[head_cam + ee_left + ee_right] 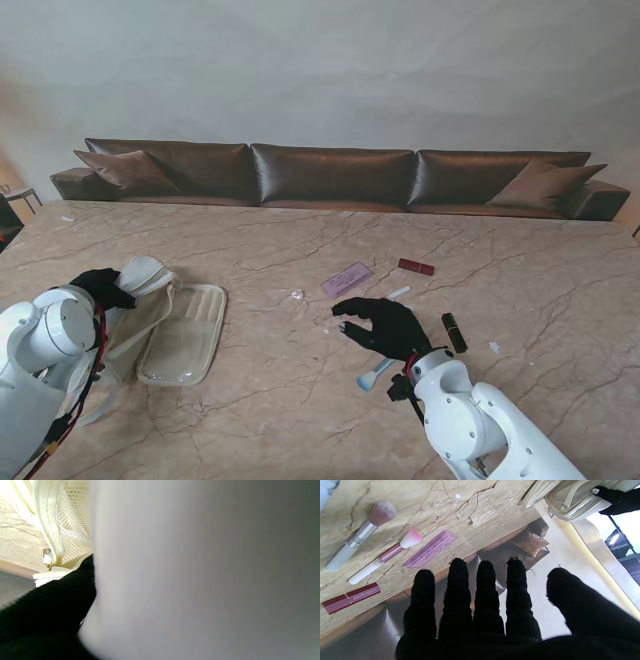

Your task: Pack the cosmetics bag

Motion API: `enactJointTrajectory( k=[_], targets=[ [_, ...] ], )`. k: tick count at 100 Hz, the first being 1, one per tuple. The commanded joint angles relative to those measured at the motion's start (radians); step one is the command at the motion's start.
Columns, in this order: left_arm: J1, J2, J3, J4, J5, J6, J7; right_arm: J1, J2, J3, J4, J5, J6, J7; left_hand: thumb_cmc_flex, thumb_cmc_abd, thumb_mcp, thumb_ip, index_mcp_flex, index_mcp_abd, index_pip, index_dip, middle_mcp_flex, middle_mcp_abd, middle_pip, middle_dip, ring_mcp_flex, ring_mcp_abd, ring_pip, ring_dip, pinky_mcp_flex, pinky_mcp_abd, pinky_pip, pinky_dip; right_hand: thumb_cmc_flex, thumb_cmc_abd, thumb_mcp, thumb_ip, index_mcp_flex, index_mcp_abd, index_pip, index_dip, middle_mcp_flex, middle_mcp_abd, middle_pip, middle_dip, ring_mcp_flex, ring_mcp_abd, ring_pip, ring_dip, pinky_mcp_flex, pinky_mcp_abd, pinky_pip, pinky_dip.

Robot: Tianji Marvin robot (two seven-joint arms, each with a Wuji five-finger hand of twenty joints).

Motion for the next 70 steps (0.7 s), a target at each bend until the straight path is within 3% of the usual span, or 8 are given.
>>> enactJointTrajectory(
  k=[1, 15, 36, 70],
  targets=[
    [0.011, -0.014, 0.006, -0.027, -0.016, 0.0, 0.01, -0.011, -0.002, 0.004, -0.007, -0.002, -0.005, -0.006, 0.147, 0.049, 0.077, -0.013, 0.059, -0.158, 0.16, 0.072, 0.072, -0.157, 0.128, 0.011, 0.049, 0.001, 0.002, 0.005, 0.023, 0.027, 0.076, 0.012, -0.032, 0.024, -0.015, 0.008, -0.003, -0.008, 0.01, 0.023, -0.021, -0.002, 0.018, 0.006, -0.007, -0.02, 0.007, 0.004, -0.001, 0.001, -0.006, 0.011],
    [0.017, -0.028, 0.021, -0.052, -0.03, 0.014, 0.081, -0.02, -0.002, 0.015, -0.007, -0.008, -0.003, -0.012, 0.141, 0.018, 0.114, -0.027, 0.082, -0.149, 0.16, 0.059, 0.111, -0.132, 0.055, -0.119, 0.118, 0.009, -0.05, -0.063, 0.097, 0.035, 0.112, -0.089, -0.031, 0.025, -0.016, 0.008, -0.004, -0.011, 0.01, 0.023, -0.019, -0.001, 0.019, 0.006, -0.008, -0.018, 0.007, 0.004, 0.006, 0.0, 0.0, 0.015],
    [0.019, -0.043, 0.066, -0.091, -0.101, 0.045, 0.133, -0.022, -0.002, 0.031, 0.003, 0.024, -0.008, 0.006, 0.157, 0.061, 0.052, -0.017, 0.059, -0.161, 0.161, 0.09, 0.086, -0.118, 0.145, -0.078, 0.097, -0.021, -0.001, -0.038, 0.083, 0.014, 0.137, -0.111, -0.029, 0.026, -0.017, 0.008, -0.003, -0.009, 0.01, 0.024, -0.019, 0.001, 0.018, 0.005, -0.002, -0.014, 0.01, 0.005, 0.011, -0.003, 0.003, 0.017],
    [-0.004, -0.074, 0.182, -0.133, -0.226, 0.16, 0.229, 0.006, 0.002, 0.039, 0.03, 0.031, -0.012, 0.036, 0.124, 0.043, 0.092, 0.0, 0.065, -0.161, 0.159, 0.085, 0.111, -0.122, 0.15, -0.065, 0.137, -0.042, 0.023, -0.051, 0.127, -0.003, 0.169, -0.117, -0.029, 0.027, -0.018, 0.007, -0.003, -0.007, 0.01, 0.024, -0.019, 0.0, 0.019, 0.006, 0.0, -0.015, 0.011, 0.006, 0.013, -0.003, 0.003, 0.016]
  ],
)
